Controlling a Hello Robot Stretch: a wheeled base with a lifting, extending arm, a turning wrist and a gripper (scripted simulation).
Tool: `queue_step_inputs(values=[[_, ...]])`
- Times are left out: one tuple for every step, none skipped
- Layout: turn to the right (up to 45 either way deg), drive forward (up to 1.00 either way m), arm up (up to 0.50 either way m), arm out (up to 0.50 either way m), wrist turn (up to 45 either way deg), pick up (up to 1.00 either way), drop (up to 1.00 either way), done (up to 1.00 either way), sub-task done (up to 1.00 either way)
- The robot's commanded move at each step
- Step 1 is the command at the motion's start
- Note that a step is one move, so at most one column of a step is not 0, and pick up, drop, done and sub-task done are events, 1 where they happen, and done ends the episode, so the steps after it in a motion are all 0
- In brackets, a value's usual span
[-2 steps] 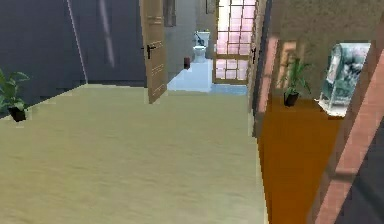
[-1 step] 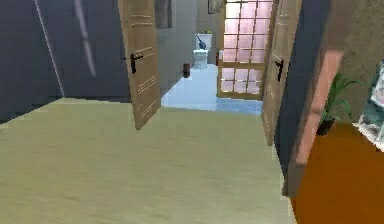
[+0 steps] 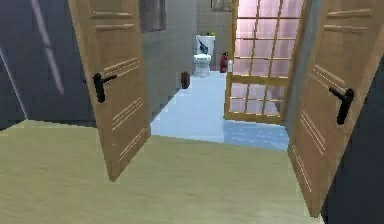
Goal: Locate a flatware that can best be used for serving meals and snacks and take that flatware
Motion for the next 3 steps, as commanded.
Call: queue_step_inputs(values=[[0.0,1.00,0.00,0.00,0.0,0.00,0.00,0.00,0.00],[0.0,1.00,0.00,0.00,0.0,0.00,0.00,0.00,0.00],[0.0,1.00,0.00,0.00,0.0,0.00,0.00,0.00,0.00]])
